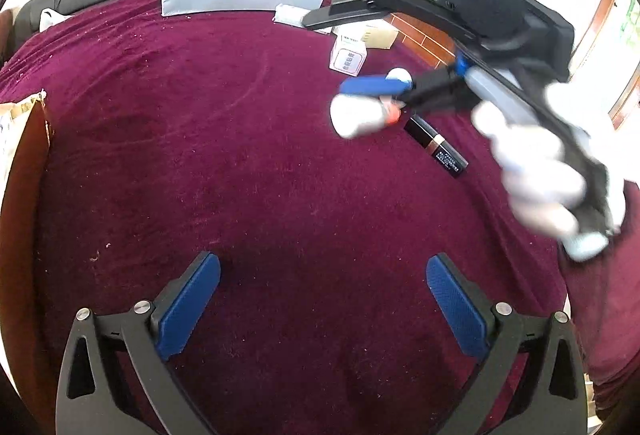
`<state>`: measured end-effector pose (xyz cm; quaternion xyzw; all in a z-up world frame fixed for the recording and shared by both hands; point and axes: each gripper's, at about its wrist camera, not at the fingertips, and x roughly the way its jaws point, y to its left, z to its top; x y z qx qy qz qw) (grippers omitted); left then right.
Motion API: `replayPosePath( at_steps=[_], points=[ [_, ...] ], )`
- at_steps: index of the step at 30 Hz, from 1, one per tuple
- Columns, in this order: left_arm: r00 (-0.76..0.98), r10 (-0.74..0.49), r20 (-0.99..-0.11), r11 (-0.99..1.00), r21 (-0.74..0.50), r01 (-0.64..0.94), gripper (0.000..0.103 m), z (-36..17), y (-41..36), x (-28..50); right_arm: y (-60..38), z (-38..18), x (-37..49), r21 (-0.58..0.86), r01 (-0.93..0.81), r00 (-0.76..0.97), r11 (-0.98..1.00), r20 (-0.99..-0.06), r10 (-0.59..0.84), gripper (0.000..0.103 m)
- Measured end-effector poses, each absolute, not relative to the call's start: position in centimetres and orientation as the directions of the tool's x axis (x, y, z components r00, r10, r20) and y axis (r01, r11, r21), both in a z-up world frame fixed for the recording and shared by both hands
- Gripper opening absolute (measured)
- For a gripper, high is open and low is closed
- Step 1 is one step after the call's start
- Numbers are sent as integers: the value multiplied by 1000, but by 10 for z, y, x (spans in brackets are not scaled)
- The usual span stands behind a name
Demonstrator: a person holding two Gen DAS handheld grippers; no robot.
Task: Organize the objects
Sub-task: 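Lift both open grippers away from the tray toward the white bottles, then grasp the orange-capped white bottle with left gripper while right gripper grasps the black-gold lipstick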
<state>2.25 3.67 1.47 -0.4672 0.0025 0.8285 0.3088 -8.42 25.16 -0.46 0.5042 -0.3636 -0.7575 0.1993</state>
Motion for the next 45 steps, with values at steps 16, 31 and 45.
replayPosePath(
  at_steps=[16,31,45],
  points=[
    [-378,440,-814,-825,-200,-529,101,14,50,28,314,45,23,503,-159,-694,-850,-669,-266,80],
    [-362,494,-790,-840,-327,-433,101,41,37,23,268,-4,16,138,-110,-537,-984,-841,-58,45],
    [-401,411,-818,-883,-248,-399,101,26,25,-1,230,4,20,187,27,-529,-982,-831,-172,45]
  ],
)
